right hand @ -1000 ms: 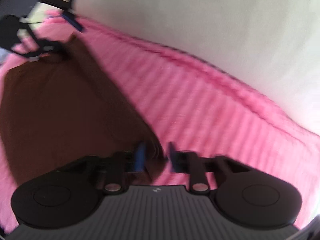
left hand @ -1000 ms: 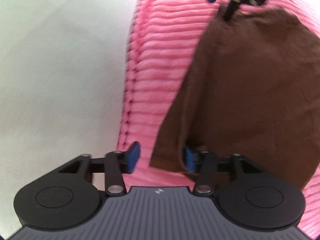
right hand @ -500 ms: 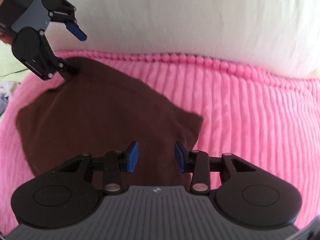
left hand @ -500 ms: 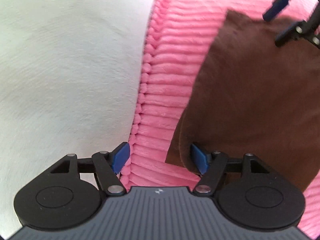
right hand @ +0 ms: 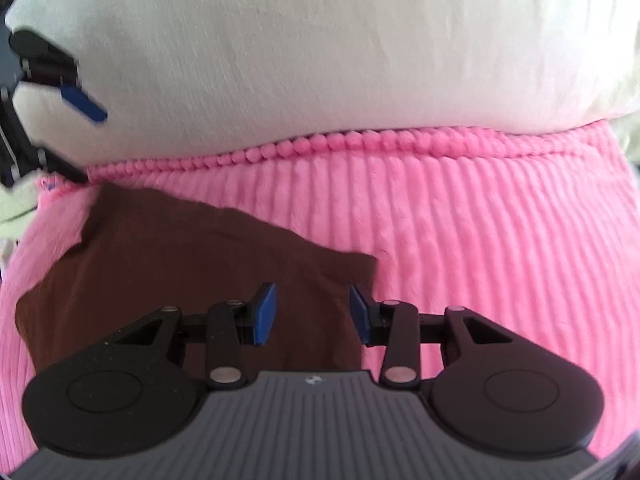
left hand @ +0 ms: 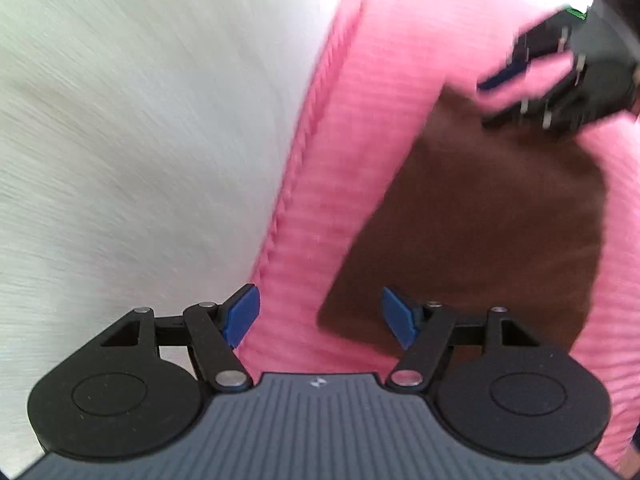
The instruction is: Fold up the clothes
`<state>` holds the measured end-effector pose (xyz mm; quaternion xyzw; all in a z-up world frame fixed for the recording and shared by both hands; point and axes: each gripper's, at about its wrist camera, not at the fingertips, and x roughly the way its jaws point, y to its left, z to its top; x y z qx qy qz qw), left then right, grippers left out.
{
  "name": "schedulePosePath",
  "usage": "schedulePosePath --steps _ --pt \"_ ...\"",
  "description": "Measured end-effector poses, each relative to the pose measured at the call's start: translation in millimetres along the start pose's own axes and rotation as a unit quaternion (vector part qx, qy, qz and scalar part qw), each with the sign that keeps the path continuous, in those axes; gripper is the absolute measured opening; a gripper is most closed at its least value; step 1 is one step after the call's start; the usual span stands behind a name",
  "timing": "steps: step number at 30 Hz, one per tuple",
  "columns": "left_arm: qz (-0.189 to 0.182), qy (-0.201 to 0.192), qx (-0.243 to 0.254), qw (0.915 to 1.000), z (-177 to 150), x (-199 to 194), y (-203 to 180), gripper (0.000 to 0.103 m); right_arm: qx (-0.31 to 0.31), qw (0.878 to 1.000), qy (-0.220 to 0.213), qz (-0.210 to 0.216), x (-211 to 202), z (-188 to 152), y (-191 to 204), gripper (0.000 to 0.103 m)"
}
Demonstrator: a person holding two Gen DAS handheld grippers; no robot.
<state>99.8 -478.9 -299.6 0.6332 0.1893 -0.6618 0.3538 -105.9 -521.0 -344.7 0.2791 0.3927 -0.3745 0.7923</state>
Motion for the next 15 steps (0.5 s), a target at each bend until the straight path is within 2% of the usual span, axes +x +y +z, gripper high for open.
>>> schedulePosePath --steps 2,4,7,9,11,13,15 --pt "0.009 0.001 0.002 1.0 -6.4 0.9 -7.4 0.069 -0.002 1.0 0.014 -0.021 5.8 1.3 2.0 0.036" --pt "0.005 -0.01 -0.01 0.9999 -13.3 -4.9 -11.5 0.069 -0.003 1.0 -0.001 -0.028 -2.3 0.5 4.5 0.036" --pt "-0.005 -0.049 -0.047 0.9977 -26.2 -30.0 -25.8 0.069 -0.009 0.999 -0.024 -0.027 -18.1 -8.8 8.3 0.038" --pt "0.001 -0.075 -0.057 0.9956 -36.6 -40.2 -53.3 0.069 -0.017 0.999 -0.022 -0.029 -20.8 -22.6 10.3 0.039" --pt "0.003 -0.086 -0.058 0.9946 -43.3 -36.3 -78.7 0.071 -0.025 0.999 -0.006 -0.041 -15.7 -39.2 11.5 0.041" --pt "0.034 -0.071 -0.049 0.9957 -54.8 -21.6 -106.6 0.071 -0.041 0.996 0.016 -0.072 -12.2 -56.7 14.0 0.041" --pt "0.074 -0.057 -0.059 0.9939 -64.5 -13.1 -123.3 0.07 -0.056 0.994 -0.004 -0.095 -24.1 -68.4 21.5 0.041"
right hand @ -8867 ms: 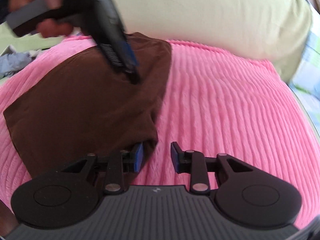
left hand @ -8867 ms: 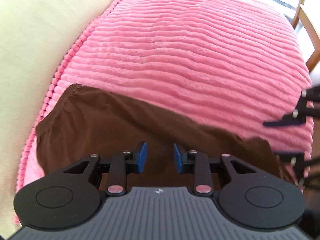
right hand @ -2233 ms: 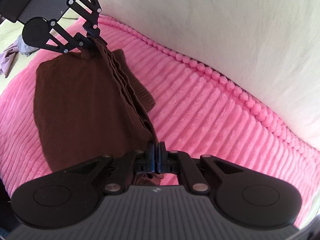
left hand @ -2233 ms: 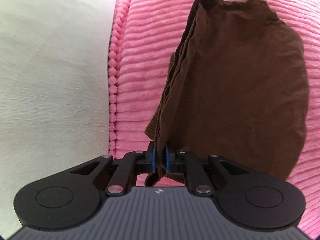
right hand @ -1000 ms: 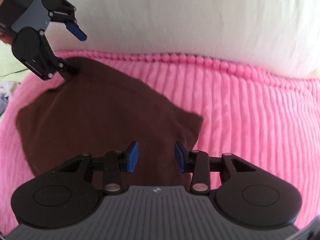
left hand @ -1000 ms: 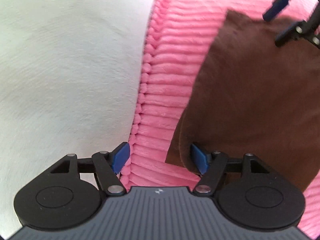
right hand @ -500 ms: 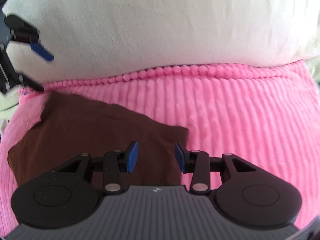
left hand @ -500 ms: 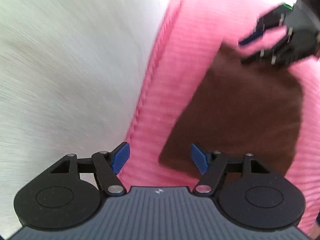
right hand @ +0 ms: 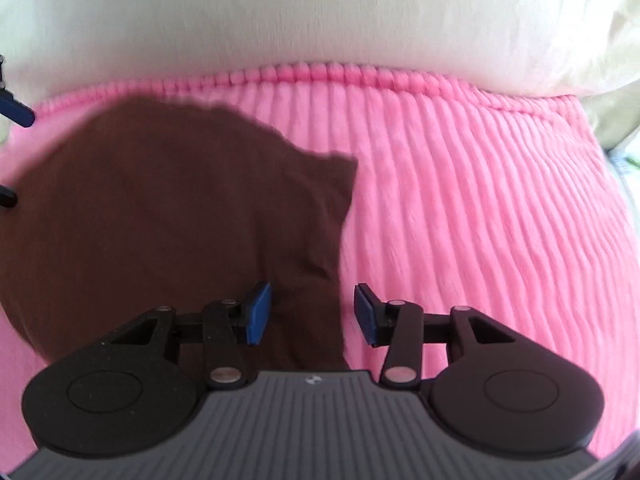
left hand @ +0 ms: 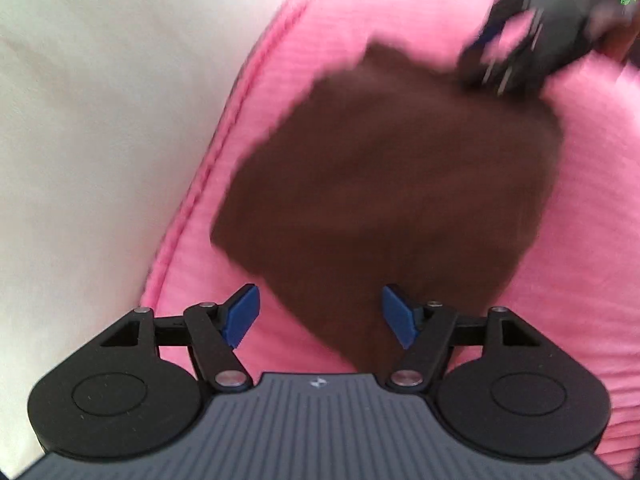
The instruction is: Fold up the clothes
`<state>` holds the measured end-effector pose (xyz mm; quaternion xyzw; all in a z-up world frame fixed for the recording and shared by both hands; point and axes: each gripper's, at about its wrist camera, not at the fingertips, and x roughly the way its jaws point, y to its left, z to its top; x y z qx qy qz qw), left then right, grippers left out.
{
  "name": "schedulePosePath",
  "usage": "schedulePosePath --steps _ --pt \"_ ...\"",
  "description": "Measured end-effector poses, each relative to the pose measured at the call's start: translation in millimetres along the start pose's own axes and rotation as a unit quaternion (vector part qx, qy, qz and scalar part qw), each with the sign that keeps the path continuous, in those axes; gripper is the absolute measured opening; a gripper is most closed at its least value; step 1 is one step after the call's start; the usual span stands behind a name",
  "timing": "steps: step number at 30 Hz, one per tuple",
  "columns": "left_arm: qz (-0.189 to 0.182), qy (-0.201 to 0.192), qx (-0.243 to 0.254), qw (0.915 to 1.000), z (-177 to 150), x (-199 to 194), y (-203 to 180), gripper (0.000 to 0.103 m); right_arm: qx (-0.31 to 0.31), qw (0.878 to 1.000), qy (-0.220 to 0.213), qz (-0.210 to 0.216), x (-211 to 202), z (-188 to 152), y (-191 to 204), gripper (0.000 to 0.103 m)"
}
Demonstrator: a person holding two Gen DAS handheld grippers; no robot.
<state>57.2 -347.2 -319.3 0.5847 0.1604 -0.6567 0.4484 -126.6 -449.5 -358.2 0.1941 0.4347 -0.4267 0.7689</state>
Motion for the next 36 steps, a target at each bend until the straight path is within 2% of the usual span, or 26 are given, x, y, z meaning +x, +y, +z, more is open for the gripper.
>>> schedulePosePath --steps 3,6,7,9,11,12,14,18,20,21,22,24,25,26,28,29,32,33,36 --pt "0.02 -0.023 -0.052 0.9982 -9.4 -21.3 -2.9 0.068 -0.019 0.998 -0.058 -0.008 -35.2 -5.9 20.1 0.041" --pt "0.017 -0.06 -0.077 0.9951 -13.6 -42.2 -14.1 0.069 -0.049 0.993 -0.105 0.015 -59.8 -16.2 56.0 0.041" --pt "0.013 -0.063 -0.076 0.995 -14.4 -41.5 -18.3 0.069 -0.062 0.992 -0.108 0.015 -61.1 -19.7 65.3 0.041" --pt "0.017 -0.032 -0.059 0.9976 -18.1 -11.4 -34.1 0.069 -0.097 0.992 -0.078 0.003 -45.4 -32.1 85.8 0.04" --pt "0.012 -0.023 -0.062 0.9977 -23.1 6.6 -37.9 0.07 -0.105 0.993 -0.043 -0.01 -21.6 -44.6 91.8 0.04" --pt "0.01 -0.025 -0.067 0.9974 -22.3 12.6 -37.9 0.07 -0.099 0.994 -0.04 -0.007 -17.5 -45.8 89.5 0.04" --pt "0.007 -0.028 -0.073 0.9969 -18.4 6.9 -33.1 0.07 -0.084 0.995 -0.05 -0.003 -23.8 -42.6 83.4 0.041" --pt "0.01 -0.048 -0.07 0.9963 -21.7 -25.1 -36.7 0.068 -0.068 0.994 -0.083 -0.005 -63.2 -41.7 73.4 0.043" --pt "0.009 -0.053 -0.046 0.9975 -30.7 -34.1 -48.7 0.068 -0.036 0.996 -0.074 0.017 -76.5 -46.4 70.1 0.045" --pt "0.014 -0.058 -0.018 0.998 -32.6 -37.0 -59.6 0.069 0.013 0.997 -0.062 0.042 -81.6 -50.4 65.5 0.047" --pt "0.021 -0.064 0.014 0.9976 -34.3 -38.5 -71.9 0.069 0.05 0.996 -0.053 0.058 -82.4 -53.6 62.2 0.048" --pt "0.053 -0.067 0.111 0.9902 -38.8 -27.9 -101.7 0.069 0.089 0.994 -0.034 0.047 -74.7 -64.7 64.1 0.048" --pt "0.071 -0.064 0.165 0.9817 -41.4 -18.0 -115.8 0.069 0.079 0.996 -0.032 0.027 -71.7 -68.2 69.1 0.048" --pt "0.079 -0.063 0.191 0.9764 -43.0 -13.8 -121.7 0.069 0.048 0.998 -0.034 0.008 -70.7 -70.1 76.0 0.048" --pt "0.088 -0.069 0.237 0.9651 -47.0 -5.8 -131.5 0.069 -0.052 0.997 -0.044 -0.035 -66.3 -74.9 94.5 0.048" --pt "0.092 -0.072 0.267 0.9567 -49.5 0.1 -136.7 0.069 -0.112 0.991 -0.055 -0.052 -65.0 -78.5 104.4 0.048" --pt "0.107 -0.072 0.303 0.9442 -53.9 15.7 -139.1 0.069 -0.283 0.953 -0.086 -0.072 -60.9 -99.5 124.9 0.048" --pt "0.111 -0.072 0.307 0.9424 -54.4 19.2 -138.5 0.071 -0.349 0.929 -0.09 -0.086 -54.3 -109.8 131.4 0.048" --pt "0.105 -0.074 0.299 0.9457 -51.5 25.1 -134.1 0.071 -0.454 0.877 -0.102 -0.119 -36.8 -128.6 133.7 0.048"
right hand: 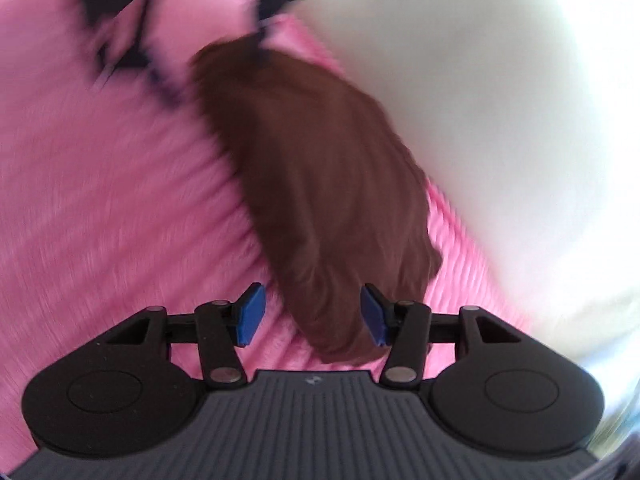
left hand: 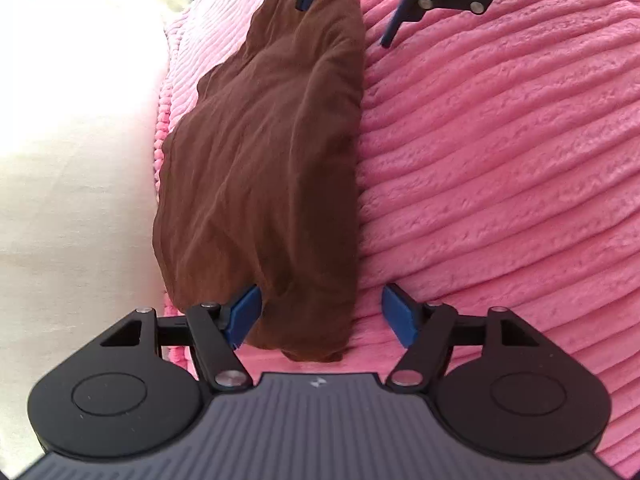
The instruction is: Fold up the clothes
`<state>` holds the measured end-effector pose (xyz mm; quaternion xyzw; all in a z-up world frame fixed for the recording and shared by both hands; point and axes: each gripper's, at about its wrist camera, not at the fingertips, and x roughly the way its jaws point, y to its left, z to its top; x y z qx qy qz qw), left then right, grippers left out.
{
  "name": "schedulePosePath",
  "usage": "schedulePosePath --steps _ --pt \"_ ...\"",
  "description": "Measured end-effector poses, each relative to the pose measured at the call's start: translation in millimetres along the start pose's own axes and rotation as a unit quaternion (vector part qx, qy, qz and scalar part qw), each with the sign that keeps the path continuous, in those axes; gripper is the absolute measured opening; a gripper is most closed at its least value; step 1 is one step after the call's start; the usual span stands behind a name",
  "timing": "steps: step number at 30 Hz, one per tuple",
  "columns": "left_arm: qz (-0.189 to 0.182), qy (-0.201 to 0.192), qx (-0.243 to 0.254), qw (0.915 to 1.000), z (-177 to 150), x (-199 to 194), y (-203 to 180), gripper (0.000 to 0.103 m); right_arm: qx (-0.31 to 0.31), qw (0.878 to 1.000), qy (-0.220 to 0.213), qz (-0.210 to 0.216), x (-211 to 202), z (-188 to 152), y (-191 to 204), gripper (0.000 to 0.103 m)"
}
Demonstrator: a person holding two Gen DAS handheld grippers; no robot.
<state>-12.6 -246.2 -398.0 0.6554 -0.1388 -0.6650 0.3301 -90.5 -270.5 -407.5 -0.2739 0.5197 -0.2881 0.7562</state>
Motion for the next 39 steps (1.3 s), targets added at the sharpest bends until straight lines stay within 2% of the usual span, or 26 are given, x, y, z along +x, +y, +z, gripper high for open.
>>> schedulePosePath --steps 2,3,4,5,6,7,10,13,19,23,27,29,33,35,36,37,38,39 --pt "0.003 -0.005 -0.006 1.0 -2.3 6.2 1.1 0.07 -0.04 0.999 -0.003 -0.017 9.4 -7.7 5.8 0.044" --pt "0.005 -0.006 -0.01 0.9999 -3.8 10.3 2.4 0.066 -0.055 0.998 -0.006 -0.024 13.2 -10.8 7.5 0.043" --pt "0.008 -0.005 -0.013 0.9999 -4.9 13.8 3.8 0.052 -0.063 0.998 -0.01 -0.028 15.9 -13.1 7.7 0.041" --pt "0.01 0.004 -0.018 0.9998 -4.3 16.9 7.5 0.042 -0.071 0.997 -0.015 -0.029 18.6 -15.3 6.8 0.027" --pt "0.012 0.017 -0.023 0.9995 -2.9 20.1 12.5 0.039 -0.078 0.996 -0.021 -0.026 20.3 -17.1 5.1 0.019" --pt "0.005 0.023 -0.035 0.9991 -0.9 21.0 18.7 0.03 -0.084 0.996 -0.024 -0.026 20.6 -18.1 3.9 0.015" --pt "-0.013 0.028 -0.073 0.9969 5.9 21.0 28.4 0.022 -0.098 0.994 -0.042 -0.019 16.8 -24.5 -4.4 0.008" --pt "-0.01 0.039 -0.107 0.9934 15.7 9.7 29.6 0.018 -0.107 0.992 -0.066 -0.012 9.9 -35.1 -20.8 0.006" --pt "0.006 0.073 -0.164 0.9838 58.1 -10.5 21.1 0.018 -0.148 0.983 -0.111 -0.003 -5.9 -65.5 -50.5 0.006" --pt "0.016 0.099 -0.199 0.9748 100.1 -24.0 -3.7 0.018 -0.166 0.976 -0.142 0.009 -19.2 -105.0 -59.9 0.005" --pt "0.033 0.131 -0.228 0.9644 148.9 -38.2 -38.2 0.018 -0.201 0.962 -0.181 0.026 -33.6 -164.3 -57.5 0.005" --pt "0.035 0.141 -0.247 0.9579 165.9 -45.2 -54.3 0.018 -0.217 0.956 -0.195 0.031 -38.7 -188.7 -56.8 0.005" --pt "0.041 0.155 -0.258 0.9528 192.6 -56.4 -82.0 0.018 -0.232 0.949 -0.213 0.035 -48.8 -222.6 -59.3 0.005" --pt "0.04 0.164 -0.272 0.9473 202.6 -55.1 -90.5 0.02 -0.237 0.946 -0.217 0.039 -53.2 -235.2 -58.0 0.005" --pt "0.04 0.171 -0.272 0.9461 205.2 -52.7 -93.1 0.026 -0.241 0.945 -0.22 0.039 -54.7 -242.1 -54.6 0.006" --pt "0.041 0.177 -0.268 0.946 206.4 -50.9 -94.9 0.038 -0.245 0.944 -0.218 0.04 -54.5 -246.6 -49.9 0.011" --pt "0.038 0.183 -0.265 0.9459 207.1 -49.9 -96.4 0.039 -0.249 0.944 -0.211 0.044 -53.1 -248.6 -45.6 0.025" --pt "0.034 0.189 -0.262 0.9457 207.6 -49.3 -97.8 0.043 -0.25 0.945 -0.205 0.046 -52.5 -250.3 -41.9 0.033"
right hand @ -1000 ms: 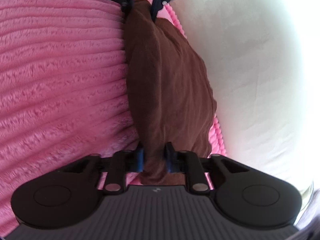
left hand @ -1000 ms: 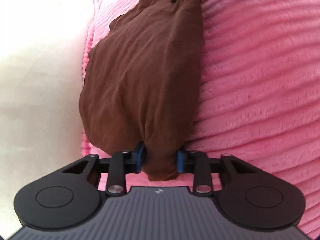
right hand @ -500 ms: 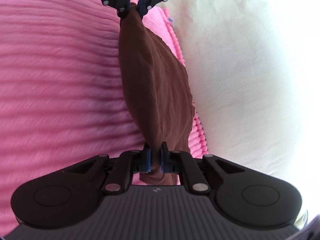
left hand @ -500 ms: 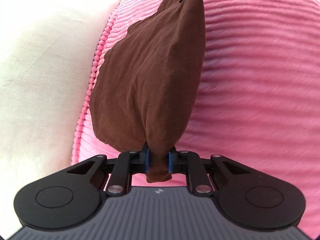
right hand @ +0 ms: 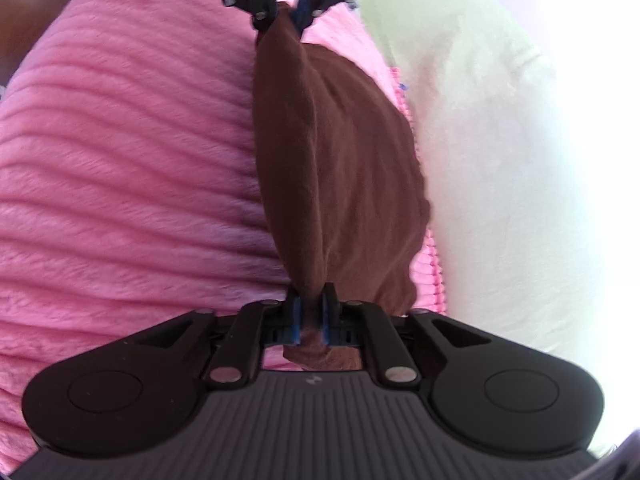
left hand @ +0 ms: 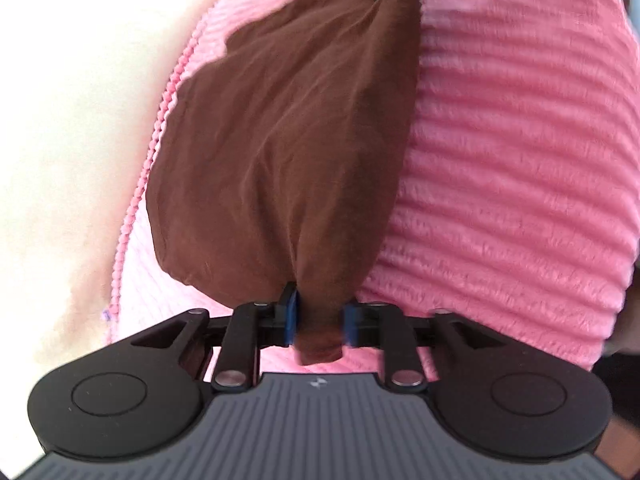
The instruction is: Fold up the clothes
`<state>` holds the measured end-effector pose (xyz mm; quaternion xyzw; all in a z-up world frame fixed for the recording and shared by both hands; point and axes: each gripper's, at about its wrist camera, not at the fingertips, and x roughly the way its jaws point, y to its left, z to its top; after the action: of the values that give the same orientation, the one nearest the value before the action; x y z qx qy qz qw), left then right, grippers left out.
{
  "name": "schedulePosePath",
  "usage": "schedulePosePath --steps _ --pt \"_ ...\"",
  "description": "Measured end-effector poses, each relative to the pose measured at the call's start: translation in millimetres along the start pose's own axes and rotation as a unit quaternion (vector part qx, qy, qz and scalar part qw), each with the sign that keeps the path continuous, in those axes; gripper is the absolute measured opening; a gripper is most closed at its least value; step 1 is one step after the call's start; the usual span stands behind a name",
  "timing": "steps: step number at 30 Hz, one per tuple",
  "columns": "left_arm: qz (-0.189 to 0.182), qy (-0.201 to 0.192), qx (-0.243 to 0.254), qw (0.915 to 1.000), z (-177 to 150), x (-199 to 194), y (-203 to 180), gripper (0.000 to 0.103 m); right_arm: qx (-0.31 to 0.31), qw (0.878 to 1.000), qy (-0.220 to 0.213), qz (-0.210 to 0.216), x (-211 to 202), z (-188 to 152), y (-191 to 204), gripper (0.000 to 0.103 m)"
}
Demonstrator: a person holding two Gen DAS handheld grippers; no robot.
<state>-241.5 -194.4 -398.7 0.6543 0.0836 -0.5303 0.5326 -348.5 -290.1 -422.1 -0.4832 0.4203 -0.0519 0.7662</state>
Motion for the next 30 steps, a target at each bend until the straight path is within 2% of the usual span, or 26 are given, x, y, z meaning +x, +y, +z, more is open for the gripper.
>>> schedulePosePath --steps 2,3,5,6,7,8,10,11,12,13,14,16,17,18,19,21,22,24,26,30 --pt "-0.017 0.003 -0.01 0.9998 -2.9 -8.3 3.6 0.049 0.017 1.0 0.004 0.002 -6.7 2.4 0.1 0.038" --pt "-0.033 0.006 -0.024 0.9991 -5.7 -16.4 7.3 0.053 0.045 0.999 0.009 0.01 -14.4 4.5 -5.6 0.04" --pt "-0.049 0.007 -0.047 0.9977 -10.4 -28.2 11.8 0.056 0.105 0.994 0.011 0.023 -29.0 4.2 -11.2 0.052" --pt "-0.065 0.018 -0.086 0.994 -14.6 -38.2 17.4 0.057 0.168 0.985 0.017 0.037 -40.4 4.0 -21.9 0.054" --pt "-0.077 0.035 -0.123 0.9888 -15.8 -41.4 22.8 0.057 0.235 0.97 0.026 0.057 -51.1 3.5 -33.3 0.055" --pt "-0.087 0.052 -0.153 0.983 -15.1 -40.8 27.5 0.057 0.294 0.952 0.035 0.074 -59.8 3.8 -43.4 0.056" --pt "-0.12 0.106 -0.251 0.9547 -19.4 -35.1 41.8 0.057 0.403 0.908 0.059 0.096 -76.1 11.5 -59.7 0.057" --pt "-0.133 0.131 -0.3 0.9353 -24.7 -34.1 47.5 0.057 0.451 0.885 0.072 0.093 -82.3 11.0 -64.6 0.058" --pt "-0.148 0.156 -0.362 0.9072 -30.6 -32.7 55.8 0.057 0.505 0.855 0.09 0.08 -89.0 12.7 -67.8 0.058" --pt "-0.155 0.169 -0.398 0.8883 -34.4 -32.6 61.2 0.056 0.533 0.837 0.101 0.069 -96.1 11.8 -65.8 0.058" --pt "-0.159 0.177 -0.429 0.8712 -36.3 -33.0 67.1 0.056 0.56 0.819 0.111 0.058 -105.2 6.3 -65.6 0.058" --pt "-0.165 0.172 -0.483 0.8425 -35.0 -37.7 80.8 0.056 0.637 0.76 0.131 0.025 -119.8 -0.3 -72.8 0.058" --pt "-0.168 0.167 -0.501 0.8325 -33.6 -41.4 86.7 0.057 0.664 0.736 0.133 0.017 -124.1 -7.1 -75.3 0.058" --pt "-0.166 0.161 -0.512 0.8271 -29.5 -45.0 93.0 0.057 0.686 0.715 0.135 0.013 -128.0 -12.4 -73.0 0.058" --pt "-0.161 0.156 -0.517 0.8259 -25.5 -48.9 97.5 0.057 0.703 0.698 0.136 0.009 -125.5 -13.2 -71.3 0.058" --pt "-0.136 0.137 -0.52 0.8322 -16.5 -62.4 104.9 0.057 0.726 0.676 0.124 0.0 -109.6 -6.1 -73.9 0.058" --pt "-0.126 0.129 -0.521 0.8341 -12.2 -66.5 108.6 0.057 0.73 0.673 0.116 -0.004 -108.7 -4.5 -79.5 0.058" --pt "-0.113 0.111 -0.529 0.8335 -5.1 -77.2 112.7 0.057 0.729 0.676 0.11 -0.01 -107.5 -1.5 -90.5 0.06" --pt "-0.107 0.1 -0.536 0.8315 -1.0 -82.4 116.6 0.057 0.723 0.682 0.108 -0.011 -96.2 1.5 -92.2 0.061" --pt "-0.104 0.094 -0.553 0.8216 2.9 -88.6 104.7 0.057 0.706 0.699 0.113 -0.012 -93.5 0.6 -92.4 0.063"
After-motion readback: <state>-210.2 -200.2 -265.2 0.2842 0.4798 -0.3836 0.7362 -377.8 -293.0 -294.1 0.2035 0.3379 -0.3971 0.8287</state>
